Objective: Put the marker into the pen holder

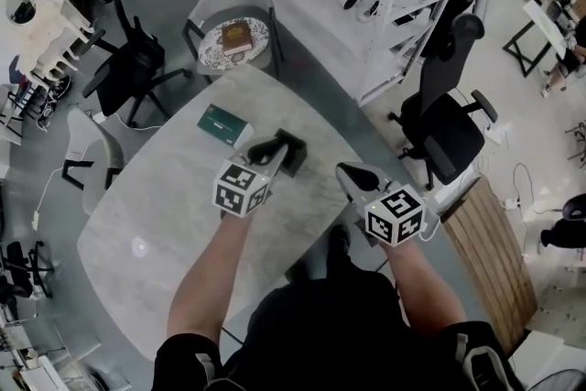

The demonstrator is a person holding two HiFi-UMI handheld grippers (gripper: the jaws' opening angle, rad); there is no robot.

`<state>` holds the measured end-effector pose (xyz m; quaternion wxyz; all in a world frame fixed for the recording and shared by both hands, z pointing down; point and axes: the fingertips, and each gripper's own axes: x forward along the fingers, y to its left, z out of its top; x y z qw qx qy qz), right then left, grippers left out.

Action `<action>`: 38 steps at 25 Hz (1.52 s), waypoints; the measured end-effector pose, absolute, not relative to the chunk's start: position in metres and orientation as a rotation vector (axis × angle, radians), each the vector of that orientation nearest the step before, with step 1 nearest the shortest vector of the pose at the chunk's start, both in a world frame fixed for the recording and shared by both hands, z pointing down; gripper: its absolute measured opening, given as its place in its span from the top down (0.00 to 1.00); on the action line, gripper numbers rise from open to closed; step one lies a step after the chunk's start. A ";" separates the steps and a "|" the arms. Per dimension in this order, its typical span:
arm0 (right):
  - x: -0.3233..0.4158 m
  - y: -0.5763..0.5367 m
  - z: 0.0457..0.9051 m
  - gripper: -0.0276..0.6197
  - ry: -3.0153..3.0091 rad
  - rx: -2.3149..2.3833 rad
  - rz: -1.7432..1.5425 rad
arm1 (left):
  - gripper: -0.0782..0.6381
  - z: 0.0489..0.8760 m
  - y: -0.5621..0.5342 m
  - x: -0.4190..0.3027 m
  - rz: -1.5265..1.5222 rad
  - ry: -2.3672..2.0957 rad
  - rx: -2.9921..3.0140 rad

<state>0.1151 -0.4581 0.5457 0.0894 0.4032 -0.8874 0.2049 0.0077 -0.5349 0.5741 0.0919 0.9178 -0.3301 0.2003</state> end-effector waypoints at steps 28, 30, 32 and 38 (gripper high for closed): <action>0.056 -0.366 0.470 0.95 -2.657 1.232 0.490 | 0.88 0.459 -0.387 -0.079 0.226 -1.064 2.787; 0.063 -0.365 0.465 0.95 -2.684 1.224 0.490 | 0.88 0.462 -0.391 -0.079 0.266 -1.148 2.760; 0.073 -0.364 0.460 0.95 -2.711 1.218 0.489 | 0.88 0.460 -0.399 -0.076 0.250 -1.234 2.721; 0.098 -0.372 0.445 0.95 -2.782 1.219 0.391 | 0.88 0.447 -0.409 -0.069 0.180 -1.328 2.656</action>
